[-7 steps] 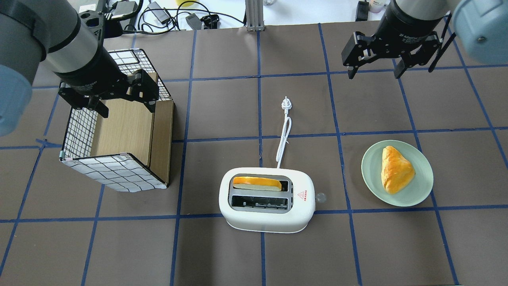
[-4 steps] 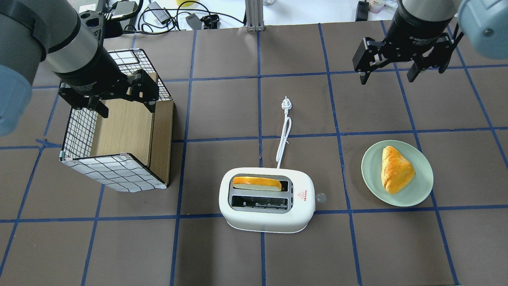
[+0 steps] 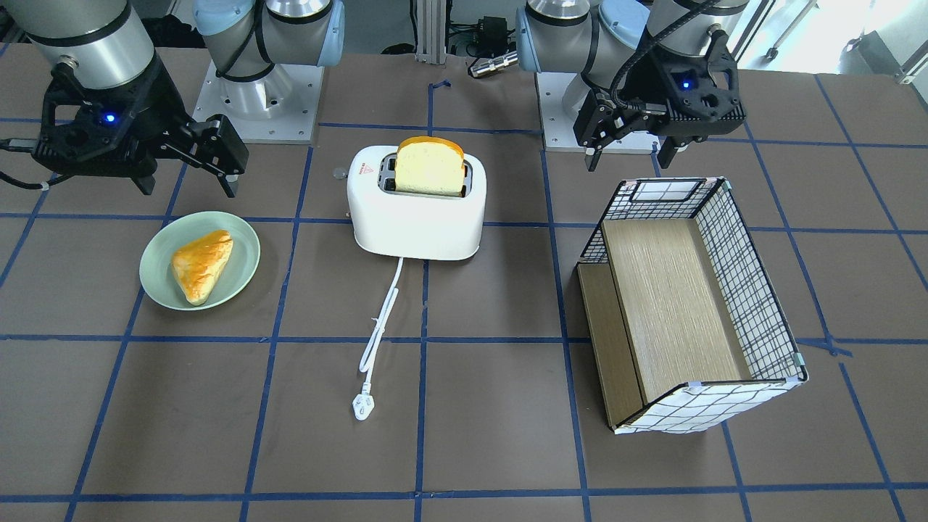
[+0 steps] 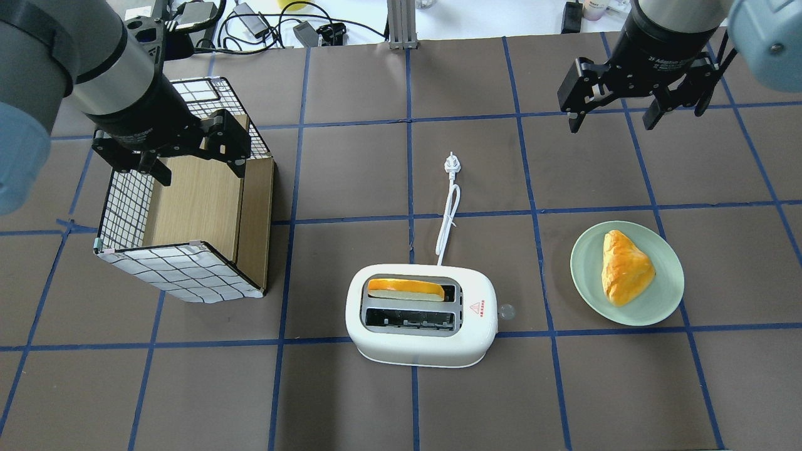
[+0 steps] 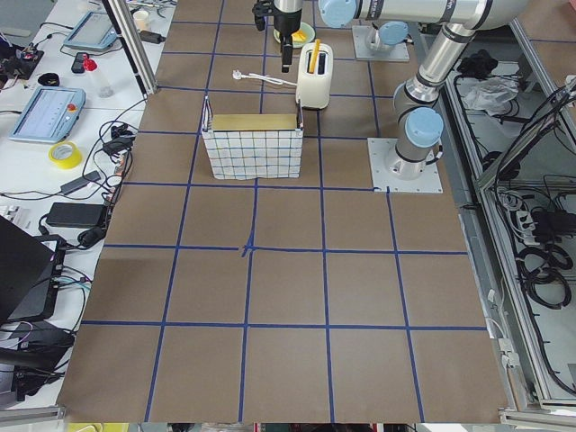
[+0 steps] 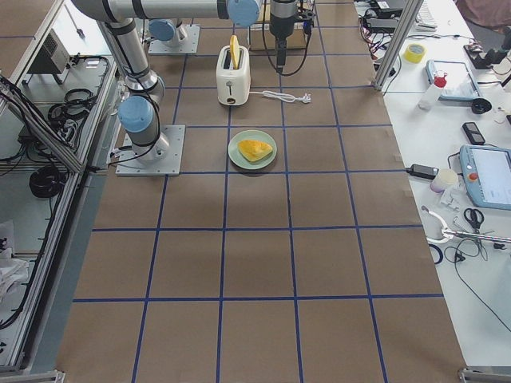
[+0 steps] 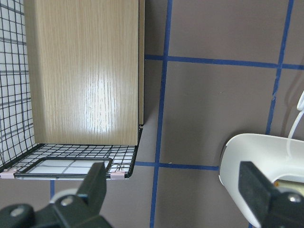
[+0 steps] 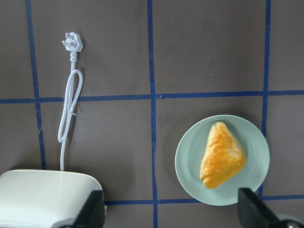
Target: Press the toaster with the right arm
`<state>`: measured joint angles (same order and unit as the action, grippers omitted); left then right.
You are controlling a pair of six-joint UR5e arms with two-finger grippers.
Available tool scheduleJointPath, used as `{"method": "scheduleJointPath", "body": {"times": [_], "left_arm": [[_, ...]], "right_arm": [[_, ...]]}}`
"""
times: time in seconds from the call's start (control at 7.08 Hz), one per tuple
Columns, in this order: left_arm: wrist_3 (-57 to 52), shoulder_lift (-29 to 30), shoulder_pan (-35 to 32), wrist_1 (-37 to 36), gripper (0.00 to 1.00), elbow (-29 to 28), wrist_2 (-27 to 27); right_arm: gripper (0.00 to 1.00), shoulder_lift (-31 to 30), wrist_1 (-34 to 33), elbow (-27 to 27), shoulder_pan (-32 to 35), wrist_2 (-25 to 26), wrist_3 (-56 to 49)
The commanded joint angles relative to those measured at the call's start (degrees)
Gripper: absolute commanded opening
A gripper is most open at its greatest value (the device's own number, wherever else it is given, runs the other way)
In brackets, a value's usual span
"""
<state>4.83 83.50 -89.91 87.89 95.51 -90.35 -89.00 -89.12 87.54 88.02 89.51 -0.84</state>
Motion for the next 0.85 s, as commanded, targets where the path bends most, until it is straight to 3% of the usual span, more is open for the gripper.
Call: {"method": "scheduleJointPath", "body": {"times": [0.0, 0.71], "left_arm": [[0.0, 0.0, 0.0, 0.0, 1.0, 0.0, 0.0], [0.0, 0.0, 0.0, 0.0, 1.0, 0.0, 0.0]], "right_arm": [[1.0, 0.1, 0.1, 0.0, 0.1, -1.2, 0.1], [1.0, 0.0, 0.1, -0.1, 0.1, -0.6, 0.1]]}}
